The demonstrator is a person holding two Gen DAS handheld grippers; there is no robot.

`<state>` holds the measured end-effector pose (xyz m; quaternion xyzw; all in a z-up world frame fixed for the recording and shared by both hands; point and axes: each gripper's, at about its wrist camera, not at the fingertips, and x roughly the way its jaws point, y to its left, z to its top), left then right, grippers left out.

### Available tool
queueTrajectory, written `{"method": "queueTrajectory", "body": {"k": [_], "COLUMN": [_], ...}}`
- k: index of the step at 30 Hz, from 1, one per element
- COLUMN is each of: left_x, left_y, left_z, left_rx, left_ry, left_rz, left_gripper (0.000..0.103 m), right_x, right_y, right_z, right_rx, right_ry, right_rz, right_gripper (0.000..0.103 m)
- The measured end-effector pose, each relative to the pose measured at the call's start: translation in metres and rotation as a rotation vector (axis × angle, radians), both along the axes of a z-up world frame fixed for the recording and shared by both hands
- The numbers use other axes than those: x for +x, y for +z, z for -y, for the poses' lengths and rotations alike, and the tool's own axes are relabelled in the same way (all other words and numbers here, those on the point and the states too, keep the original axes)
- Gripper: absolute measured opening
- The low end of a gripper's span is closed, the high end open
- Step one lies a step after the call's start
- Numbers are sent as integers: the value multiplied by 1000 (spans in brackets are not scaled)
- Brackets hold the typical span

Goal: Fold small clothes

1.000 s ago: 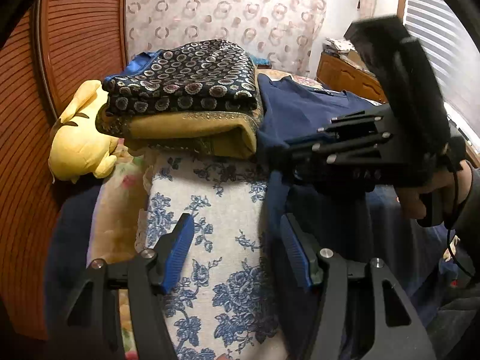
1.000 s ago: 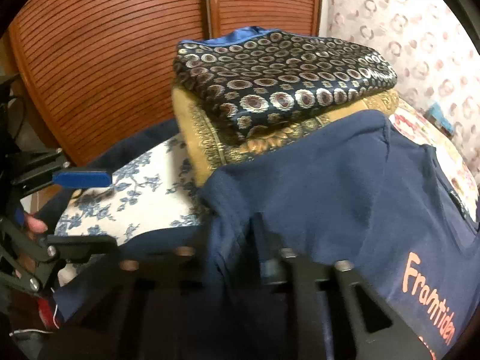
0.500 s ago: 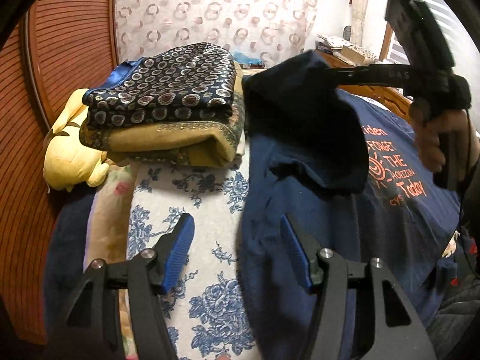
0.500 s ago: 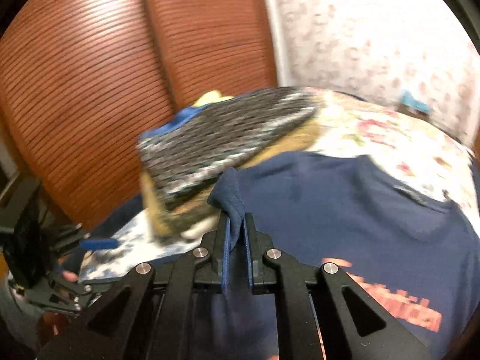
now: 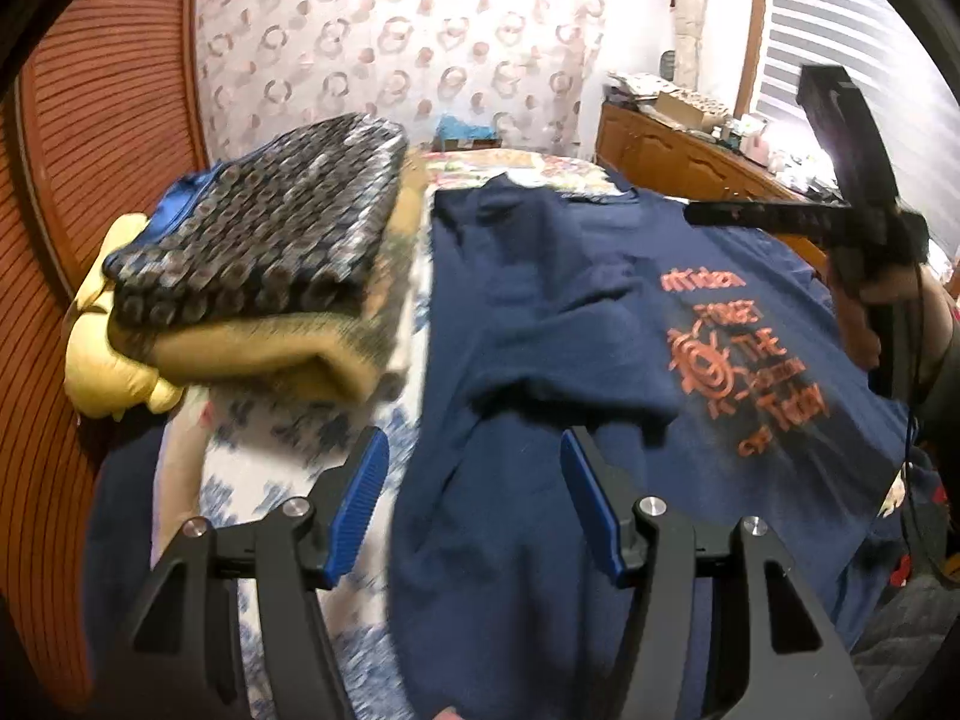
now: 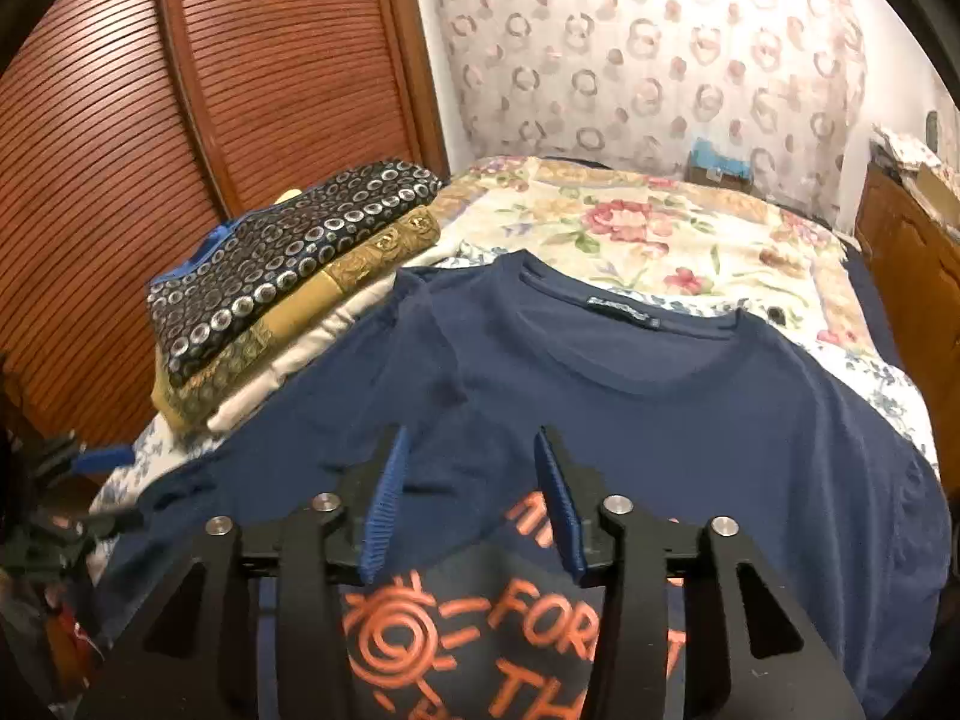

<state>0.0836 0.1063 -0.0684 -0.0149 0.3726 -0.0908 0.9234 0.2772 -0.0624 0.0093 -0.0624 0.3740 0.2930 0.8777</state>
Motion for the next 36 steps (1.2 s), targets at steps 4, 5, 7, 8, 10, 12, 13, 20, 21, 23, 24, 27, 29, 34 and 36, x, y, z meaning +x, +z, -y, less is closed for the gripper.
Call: {"method": "queueTrajectory", "body": {"k": [4,5,7,8,10,12,13,20,21,23,24,27,29,34,36], "left_x": [14,18,27,31,41,50,53,76,79,83,86,93,97,106,106], "left_y": [9,10,10,10,8,4,2,-6,-7,-8,-9,-12,-14,-22,-24], "left_z": [23,29,42,48,63,78,86,136,145,156,163,177,187,201,202], "left_rx": [10,11,13,13,17,24,27,55,63,78,84,98,113,132,131], "left_ry": [-37,-47,-69,-79,-100,-125,-135,-208,-220,-236,-245,-262,-272,-283,-286], "left_rz": [17,17,13,9,-4,-16,-23,-59,-62,-65,-69,-74,-80,-101,-97], "left_gripper": [59,59,59,59,59,59,59,59,59,59,59,59,59,59,59], "right_x": [-16,-20,-28,-31,-39,-45,-47,-66,-68,-71,-72,-74,-75,-75,-73], "right_y": [0,-1,-5,-6,-10,-11,-12,-5,-3,-2,-1,-1,-2,-6,-8], "right_z": [26,33,47,55,76,90,99,150,158,169,175,200,220,263,278], "right_rx": [-1,-7,-27,-33,-45,-48,-45,-55,-58,-71,-78,-87,-99,-118,-124], "right_ry": [-14,-20,-34,-41,-66,-85,-96,-147,-155,-171,-181,-202,-231,-306,-334], "right_rz": [14,17,23,24,24,25,20,44,50,62,67,68,72,60,52], "right_gripper": [52,52,54,54,54,54,54,57,58,58,58,59,59,59,59]}}
